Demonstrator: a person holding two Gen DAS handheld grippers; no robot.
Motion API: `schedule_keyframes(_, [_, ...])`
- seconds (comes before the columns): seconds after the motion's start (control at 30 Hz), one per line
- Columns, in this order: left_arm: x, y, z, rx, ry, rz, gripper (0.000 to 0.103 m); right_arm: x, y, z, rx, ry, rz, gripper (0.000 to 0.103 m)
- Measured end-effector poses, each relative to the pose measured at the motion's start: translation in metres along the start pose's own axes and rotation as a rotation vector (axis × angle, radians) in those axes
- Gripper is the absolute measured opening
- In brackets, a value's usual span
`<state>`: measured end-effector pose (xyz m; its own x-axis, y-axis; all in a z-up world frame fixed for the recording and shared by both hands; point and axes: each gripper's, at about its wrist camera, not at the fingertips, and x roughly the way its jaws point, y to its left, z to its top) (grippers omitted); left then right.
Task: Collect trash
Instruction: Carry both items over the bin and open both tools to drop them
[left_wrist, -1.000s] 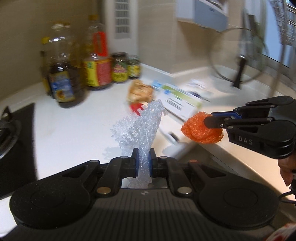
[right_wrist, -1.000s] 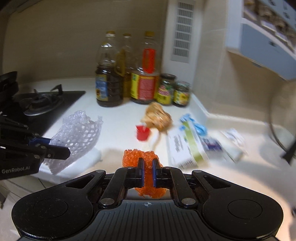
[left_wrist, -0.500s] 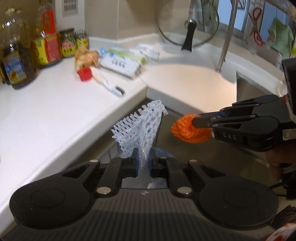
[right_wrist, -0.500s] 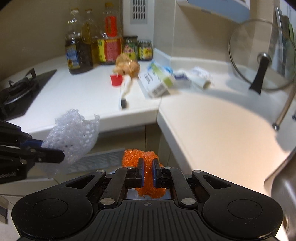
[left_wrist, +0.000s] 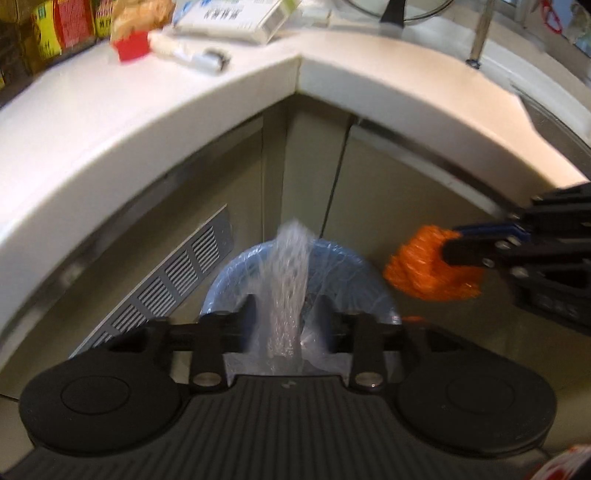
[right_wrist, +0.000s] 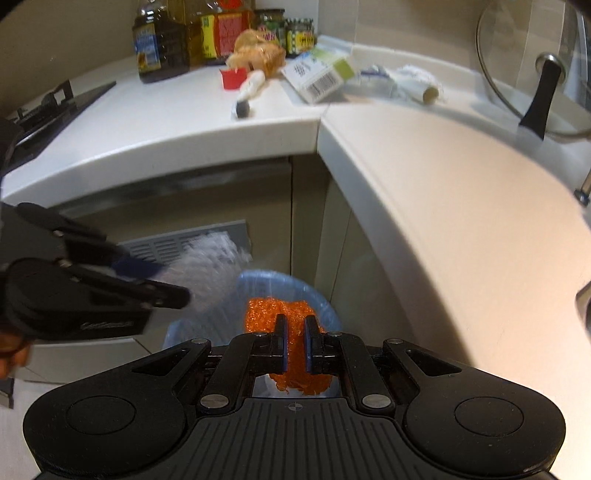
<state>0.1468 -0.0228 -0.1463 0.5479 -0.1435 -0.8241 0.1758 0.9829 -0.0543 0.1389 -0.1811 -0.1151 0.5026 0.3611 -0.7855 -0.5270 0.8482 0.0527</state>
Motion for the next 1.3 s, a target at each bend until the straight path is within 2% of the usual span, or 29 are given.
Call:
schedule_keyframes(0.13, [0.0,0.011,-0.002,-0.018,0.023,0.006,0.036,0.004,-0.003,-0.003,-0.005,0.013,0.002,0.008])
schedule_keyframes(0.43, [-0.035,0.032,-0.008,-0.082,0.011,0.058,0.036,0.016,-0.004,0.009,-0.012,0.012,0.021,0.009])
schedule_keyframes(0.73, [-0.04,0.041,-0.011,-0.12,0.001,0.078,0.036,0.032,0.006,0.018,-0.007,0.008,0.051,0.009])
schedule_keyframes(0.77, [-0.04,0.041,-0.014,-0.125,0.002,0.077,0.036,0.035,0.006,0.018,-0.004,0.013,0.066,0.011])
schedule_keyframes(0.83, [-0.04,0.043,-0.018,-0.129,0.008,0.074,0.036,0.039,0.007,0.017,-0.004,0.016,0.075,0.03])
schedule_keyframes(0.87, [-0.039,0.043,-0.019,-0.129,0.013,0.071,0.036,0.039,0.007,0.016,0.001,0.012,0.072,0.048])
schedule_keyframes(0.9, [-0.039,0.044,-0.021,-0.131,0.018,0.066,0.036,0.039,0.007,0.016,0.007,0.012,0.074,0.053])
schedule_keyframes(1.1, [-0.048,0.051,-0.024,-0.147,0.01,0.061,0.036,0.031,0.014,0.016,0.008,0.051,0.061,0.053])
schedule_keyframes(1.3, [-0.08,0.054,-0.01,-0.153,-0.071,0.059,0.036,0.006,0.023,0.03,-0.014,0.0,0.056,0.053])
